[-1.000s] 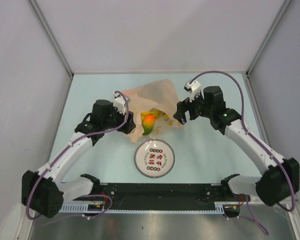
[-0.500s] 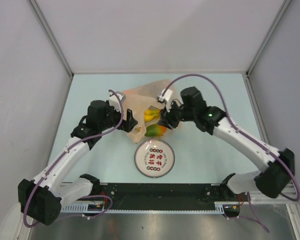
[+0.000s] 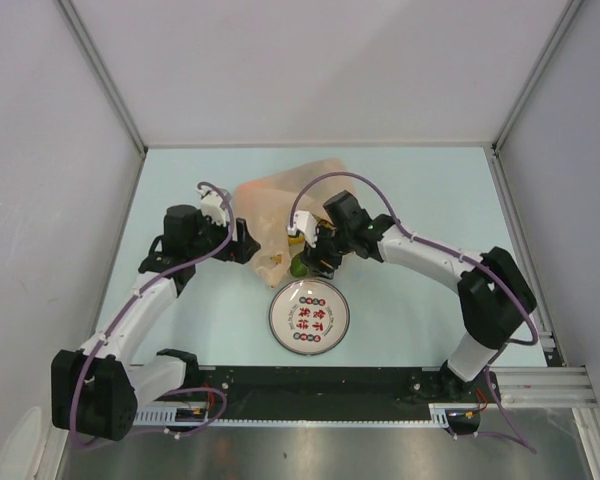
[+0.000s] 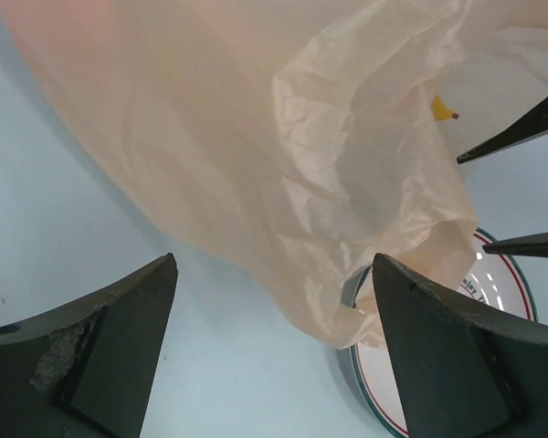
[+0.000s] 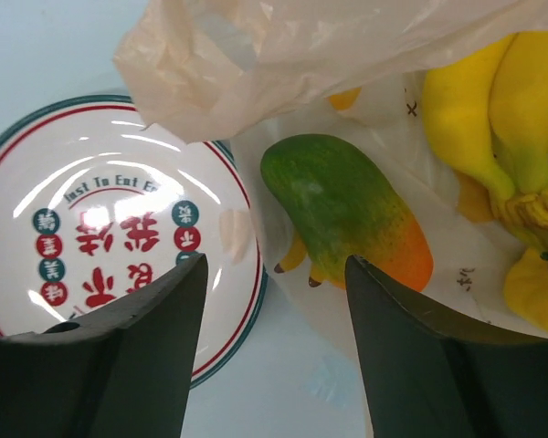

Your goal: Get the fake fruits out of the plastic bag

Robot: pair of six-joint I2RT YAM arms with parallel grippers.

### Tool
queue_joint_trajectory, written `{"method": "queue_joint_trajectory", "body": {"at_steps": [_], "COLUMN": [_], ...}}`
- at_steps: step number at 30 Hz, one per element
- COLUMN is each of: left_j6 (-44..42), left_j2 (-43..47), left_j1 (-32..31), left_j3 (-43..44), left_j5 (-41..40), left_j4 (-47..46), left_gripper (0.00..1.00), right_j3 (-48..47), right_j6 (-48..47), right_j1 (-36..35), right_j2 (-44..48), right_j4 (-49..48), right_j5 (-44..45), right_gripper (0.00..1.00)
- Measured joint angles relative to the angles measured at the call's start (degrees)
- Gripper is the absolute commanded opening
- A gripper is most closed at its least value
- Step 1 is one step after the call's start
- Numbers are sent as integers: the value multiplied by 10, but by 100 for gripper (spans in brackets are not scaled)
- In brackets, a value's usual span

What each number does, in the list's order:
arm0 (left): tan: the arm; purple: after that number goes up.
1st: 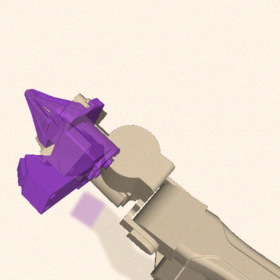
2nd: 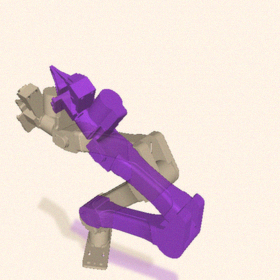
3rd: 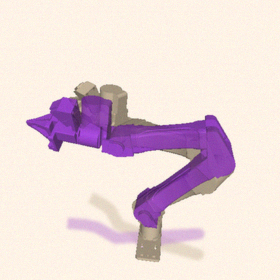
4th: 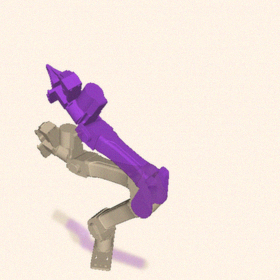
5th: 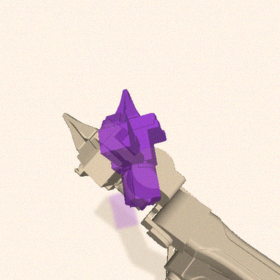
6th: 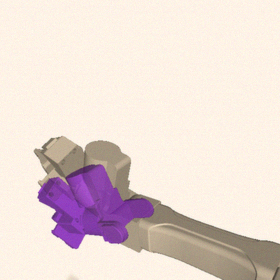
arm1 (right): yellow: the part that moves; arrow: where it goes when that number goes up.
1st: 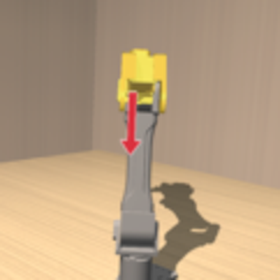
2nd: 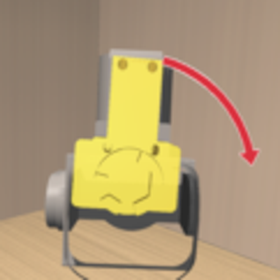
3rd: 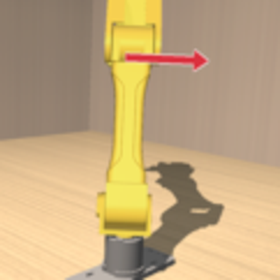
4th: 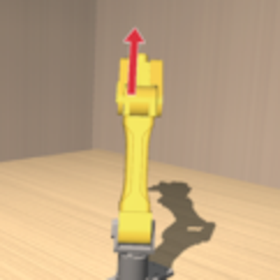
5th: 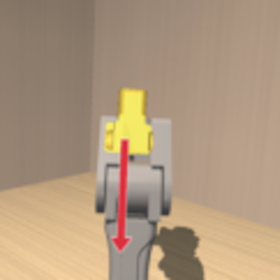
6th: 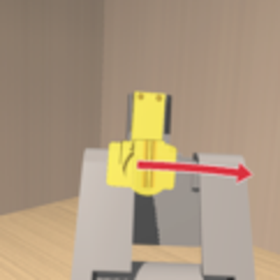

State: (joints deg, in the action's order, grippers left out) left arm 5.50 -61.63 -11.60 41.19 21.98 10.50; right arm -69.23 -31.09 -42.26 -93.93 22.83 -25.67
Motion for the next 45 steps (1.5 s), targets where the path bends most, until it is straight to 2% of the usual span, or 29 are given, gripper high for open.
{"method": "queue_joint_trajectory", "body": {"at_steps": [10,16,19,23,25,30,37,41,45], "left_j6": [2,7,11,17,21,21,39,59,81], "left_j2": [5,18,25,33,33,33,30,35,71], "left_j1": [64,76,76,77,78,81,83,83,84], "left_j3": [-11,-11,-11,-11,-11,-11,-8,-6,-7], "left_j5": [14,24,26,29,31,33,37,43,52], "left_j4": [6,6,6,5,3,2,-15,-24,-25], "left_gripper": [92,91,91,91,91,91,90,90,90], "right_j3": [-9,-30,-35,-49,-55,-56,-56,-39,10], "right_j6": [-35,-71,-88,-95,-96,-89,-62,-64,-24], "right_j1": [-2,-7,-7,-5,-3,-3,-25,-60,-86], "right_j2": [-91,-141,-171,-191,-191,-151,13,70,78], "right_j4": [-73,-111,-109,-97,-92,-52,38,108,160], "right_j5": [32,59,71,77,77,73,43,22,-11], "right_gripper": [75,73,65,47,43,39,32,33,36]}}
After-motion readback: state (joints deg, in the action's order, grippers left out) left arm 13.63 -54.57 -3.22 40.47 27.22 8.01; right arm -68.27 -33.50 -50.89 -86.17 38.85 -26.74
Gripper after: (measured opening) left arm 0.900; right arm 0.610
